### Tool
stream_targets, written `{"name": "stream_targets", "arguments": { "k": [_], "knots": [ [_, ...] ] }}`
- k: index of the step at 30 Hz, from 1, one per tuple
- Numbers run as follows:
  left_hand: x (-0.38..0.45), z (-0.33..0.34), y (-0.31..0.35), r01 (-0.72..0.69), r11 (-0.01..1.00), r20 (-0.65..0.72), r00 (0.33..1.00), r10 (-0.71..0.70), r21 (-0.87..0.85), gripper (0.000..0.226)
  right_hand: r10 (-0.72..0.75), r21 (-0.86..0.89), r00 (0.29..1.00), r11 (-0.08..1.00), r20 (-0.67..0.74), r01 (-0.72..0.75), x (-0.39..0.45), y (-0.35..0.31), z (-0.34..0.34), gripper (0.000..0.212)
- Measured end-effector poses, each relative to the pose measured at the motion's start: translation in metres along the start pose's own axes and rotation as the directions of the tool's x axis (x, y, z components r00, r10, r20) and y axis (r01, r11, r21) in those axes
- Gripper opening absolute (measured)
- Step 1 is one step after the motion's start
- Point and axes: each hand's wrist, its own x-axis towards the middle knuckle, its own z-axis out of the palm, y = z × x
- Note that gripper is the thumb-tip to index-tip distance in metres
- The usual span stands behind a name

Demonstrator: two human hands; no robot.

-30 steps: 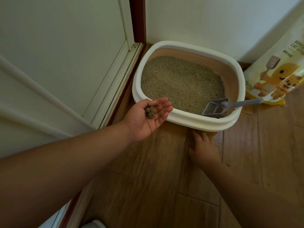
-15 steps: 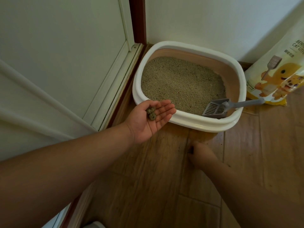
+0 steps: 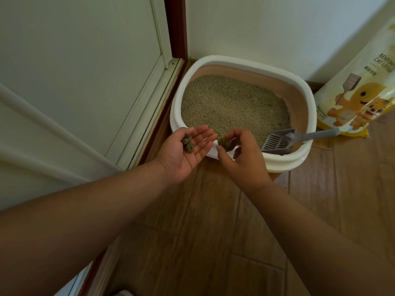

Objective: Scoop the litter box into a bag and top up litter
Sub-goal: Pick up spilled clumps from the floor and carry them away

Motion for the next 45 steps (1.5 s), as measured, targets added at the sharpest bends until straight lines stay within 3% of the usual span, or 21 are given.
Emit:
{"name": "stream_targets", "arguments": {
  "k": [8, 11, 13, 17, 24, 29, 31, 33, 35, 38, 41, 45],
  "knots": [
    [-0.007, 0.004, 0.000, 0.092, 0.993, 0.043, 0.994, -0.096, 0.074, 0.056, -0.176, -0.034, 0.967, 0.982, 0.182, 0.186, 0.011, -0.030, 0.007, 0.033],
    [-0.006, 0.005, 0.004, 0.114, 0.990, 0.047, 0.992, -0.118, 0.083, 0.060, -0.215, -0.150, 0.943, 0.954, 0.255, 0.258, 0.009, -0.029, 0.011, 0.029],
    [-0.006, 0.005, 0.006, 0.125, 0.988, 0.036, 0.991, -0.129, 0.087, 0.059, -0.283, -0.232, 0.923, 0.910, 0.261, 0.344, 0.010, -0.028, 0.013, 0.023],
    [-0.009, 0.003, 0.004, 0.150, 0.987, 0.052, 0.987, -0.153, 0.058, 0.045, -0.357, -0.190, 0.902, 0.894, 0.244, 0.406, 0.018, -0.026, 0.007, 0.016],
    [-0.010, 0.008, 0.002, 0.110, 0.994, 0.024, 0.994, -0.110, 0.007, 0.037, -0.084, 0.060, 0.993, 0.995, 0.087, 0.079, 0.038, -0.025, -0.045, 0.024],
    [-0.011, 0.008, 0.004, 0.121, 0.992, 0.029, 0.992, -0.120, -0.025, 0.038, 0.132, 0.208, 0.983, 0.966, 0.125, -0.156, 0.019, -0.002, -0.055, 0.027],
    [-0.011, 0.009, 0.004, 0.121, 0.992, 0.027, 0.992, -0.121, -0.027, 0.039, 0.202, 0.099, 0.972, 0.972, 0.123, -0.214, -0.006, 0.016, -0.042, 0.024],
    [-0.010, 0.009, 0.003, 0.124, 0.992, 0.027, 0.992, -0.124, -0.026, 0.038, 0.253, -0.120, 0.958, 0.964, 0.134, -0.238, -0.035, 0.040, -0.026, 0.023],
    [-0.010, 0.009, 0.003, 0.129, 0.991, 0.028, 0.991, -0.128, -0.020, 0.038, 0.377, -0.341, 0.900, 0.894, 0.219, -0.292, -0.057, 0.061, -0.016, 0.017],
    [-0.011, 0.010, 0.003, 0.133, 0.991, 0.032, 0.991, -0.132, -0.019, 0.038, 0.607, -0.637, 0.751, 0.692, 0.258, -0.340, -0.074, 0.081, -0.014, 0.053],
    [-0.011, 0.010, 0.004, 0.131, 0.991, 0.032, 0.991, -0.130, -0.024, 0.038, 0.697, -0.677, 0.679, 0.616, 0.230, -0.403, -0.080, 0.087, -0.018, 0.058],
    [-0.011, 0.011, 0.004, 0.132, 0.991, 0.032, 0.991, -0.131, -0.022, 0.039, 0.696, -0.652, 0.678, 0.630, 0.235, -0.421, -0.085, 0.093, -0.021, 0.039]
  ]
}}
